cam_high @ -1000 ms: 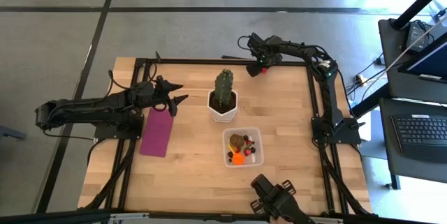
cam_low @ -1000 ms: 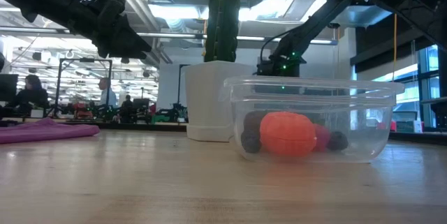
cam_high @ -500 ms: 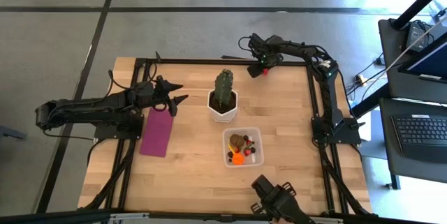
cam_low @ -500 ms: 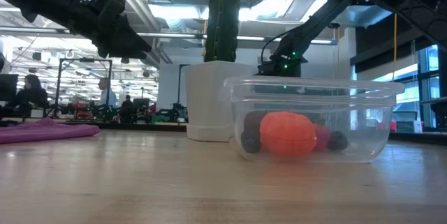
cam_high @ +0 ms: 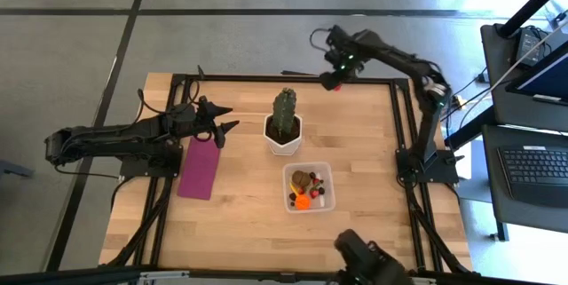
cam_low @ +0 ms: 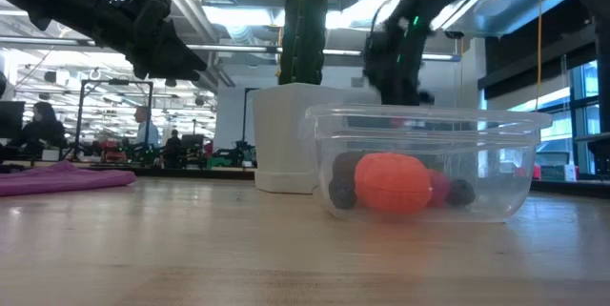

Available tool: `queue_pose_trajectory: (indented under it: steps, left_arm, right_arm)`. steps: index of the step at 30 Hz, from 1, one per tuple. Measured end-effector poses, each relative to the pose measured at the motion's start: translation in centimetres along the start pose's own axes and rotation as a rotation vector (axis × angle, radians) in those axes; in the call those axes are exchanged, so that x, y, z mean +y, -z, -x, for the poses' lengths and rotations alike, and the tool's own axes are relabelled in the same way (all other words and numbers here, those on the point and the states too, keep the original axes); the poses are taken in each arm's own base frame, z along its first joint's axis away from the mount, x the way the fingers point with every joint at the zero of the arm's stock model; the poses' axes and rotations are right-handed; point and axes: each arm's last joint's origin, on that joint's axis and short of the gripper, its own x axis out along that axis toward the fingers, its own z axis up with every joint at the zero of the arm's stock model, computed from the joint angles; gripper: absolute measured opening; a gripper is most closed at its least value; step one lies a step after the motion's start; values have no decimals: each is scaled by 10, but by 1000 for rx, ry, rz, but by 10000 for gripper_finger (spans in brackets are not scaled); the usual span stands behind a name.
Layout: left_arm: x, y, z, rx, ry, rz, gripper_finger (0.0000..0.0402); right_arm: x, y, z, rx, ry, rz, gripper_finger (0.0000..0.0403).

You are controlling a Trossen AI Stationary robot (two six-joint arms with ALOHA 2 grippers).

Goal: Pick and placing Produce into tupperware
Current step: Put the strawberry into the transparent bin

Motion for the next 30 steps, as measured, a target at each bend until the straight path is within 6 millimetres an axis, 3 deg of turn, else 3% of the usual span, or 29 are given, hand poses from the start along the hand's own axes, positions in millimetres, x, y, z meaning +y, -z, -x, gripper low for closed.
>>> queue_pose_trajectory:
  steps: [5,9,13,16,20,23,26,30]
  left_arm:
    - [0,0,0,0,0,0,244]
    - [0,0,0,0,0,0,244]
    - [0,0,0,0,0,0,244]
    - [0,0,0,0,0,0,244]
    - [0,0,0,0,0,0,244]
    - [0,0,0,0,0,0,244]
    - [0,0,0,0,0,0,244]
    - [0,0,0,0,0,1,244]
  right_arm:
    - [13,27,71,-165,-77,47,180]
    - [35,65,131,-322,-203,145,180]
    - [66,109,169,-410,-285,235,185]
    - [91,139,186,-448,-366,324,187]
    - [127,164,188,-486,-429,452,179]
    - [151,178,178,-471,-461,539,179]
    - [176,188,152,-439,-499,605,179]
    - [204,202,101,-390,-538,696,179]
